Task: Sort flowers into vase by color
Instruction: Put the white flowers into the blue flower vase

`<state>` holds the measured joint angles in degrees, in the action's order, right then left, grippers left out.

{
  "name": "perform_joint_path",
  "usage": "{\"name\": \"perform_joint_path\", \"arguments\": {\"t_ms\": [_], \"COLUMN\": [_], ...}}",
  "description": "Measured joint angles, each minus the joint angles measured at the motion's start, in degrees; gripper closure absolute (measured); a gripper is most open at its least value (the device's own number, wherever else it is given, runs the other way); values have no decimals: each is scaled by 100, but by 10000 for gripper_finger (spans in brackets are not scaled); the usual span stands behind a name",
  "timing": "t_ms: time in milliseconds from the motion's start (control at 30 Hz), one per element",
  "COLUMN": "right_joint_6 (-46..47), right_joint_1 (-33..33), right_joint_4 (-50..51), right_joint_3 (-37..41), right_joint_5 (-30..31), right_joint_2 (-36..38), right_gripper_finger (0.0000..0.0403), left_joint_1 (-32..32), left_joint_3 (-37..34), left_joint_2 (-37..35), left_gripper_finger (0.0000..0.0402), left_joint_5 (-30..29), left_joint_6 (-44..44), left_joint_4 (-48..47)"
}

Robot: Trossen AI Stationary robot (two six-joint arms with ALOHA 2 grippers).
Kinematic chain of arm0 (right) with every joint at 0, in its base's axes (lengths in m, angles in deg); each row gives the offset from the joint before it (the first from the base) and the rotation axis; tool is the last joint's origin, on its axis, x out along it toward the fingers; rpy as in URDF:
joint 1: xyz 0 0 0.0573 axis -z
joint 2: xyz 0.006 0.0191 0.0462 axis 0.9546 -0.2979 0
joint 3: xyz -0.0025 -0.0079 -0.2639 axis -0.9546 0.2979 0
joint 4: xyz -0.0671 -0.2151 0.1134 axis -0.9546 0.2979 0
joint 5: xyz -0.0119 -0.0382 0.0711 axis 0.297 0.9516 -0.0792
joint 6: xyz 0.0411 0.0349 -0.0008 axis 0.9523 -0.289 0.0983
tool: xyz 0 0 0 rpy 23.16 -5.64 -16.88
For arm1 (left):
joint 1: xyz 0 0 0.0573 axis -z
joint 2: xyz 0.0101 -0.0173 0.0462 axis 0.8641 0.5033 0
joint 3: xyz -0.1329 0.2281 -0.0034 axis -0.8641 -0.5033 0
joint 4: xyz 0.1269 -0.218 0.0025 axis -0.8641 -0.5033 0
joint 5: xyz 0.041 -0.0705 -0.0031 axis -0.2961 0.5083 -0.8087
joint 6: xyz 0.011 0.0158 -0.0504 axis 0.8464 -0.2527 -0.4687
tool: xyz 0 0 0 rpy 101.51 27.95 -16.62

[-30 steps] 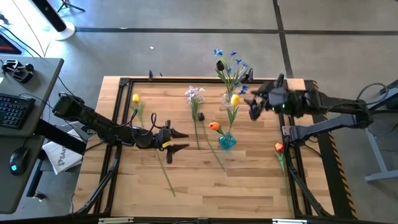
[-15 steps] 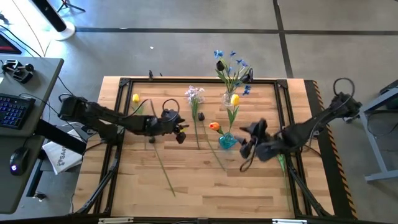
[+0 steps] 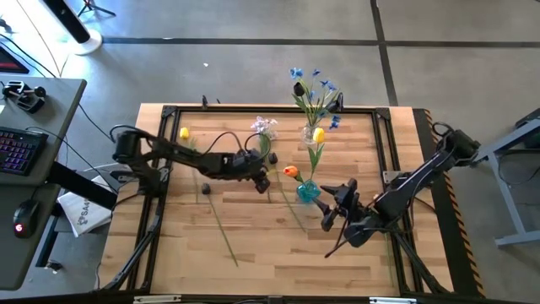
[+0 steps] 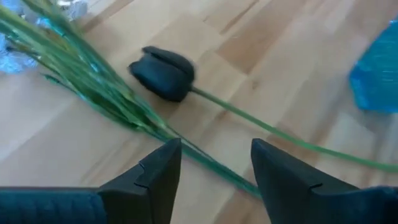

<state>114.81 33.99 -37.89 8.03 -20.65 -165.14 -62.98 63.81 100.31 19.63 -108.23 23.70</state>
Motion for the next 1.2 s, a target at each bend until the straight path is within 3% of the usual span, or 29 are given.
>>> {"name": "perform_joint_path", "arguments": {"t_ms": [233, 467, 667, 967, 1200], "right_joint_6": [-8, -48, -48, -48, -48], "right_joint_1": [-2, -2, -2, -2, -60], "right_joint_4": [28, 24, -2, -59, -61], "right_joint_3": [0, 0, 0, 0, 0], "right_joint_5": [145, 224, 222, 215, 180], "right_joint_2": [0, 0, 0, 0, -1], "right_gripper_finger": [171, 171, 171, 171, 171], "left_joint_1": [-449, -690, -697, -702, -603], "left_joint_3": [193, 204, 215, 222, 148], "left_joint_2": [431, 707, 721, 559, 20], "left_gripper_finger": [175, 183, 236, 382, 395], "left_joint_5": [0, -38, -71, -58, -335], "left_joint_6": [-405, -399, -331, -330, -232], "left_joint_4": [-150, -133, -343, -1283, -2375]}}
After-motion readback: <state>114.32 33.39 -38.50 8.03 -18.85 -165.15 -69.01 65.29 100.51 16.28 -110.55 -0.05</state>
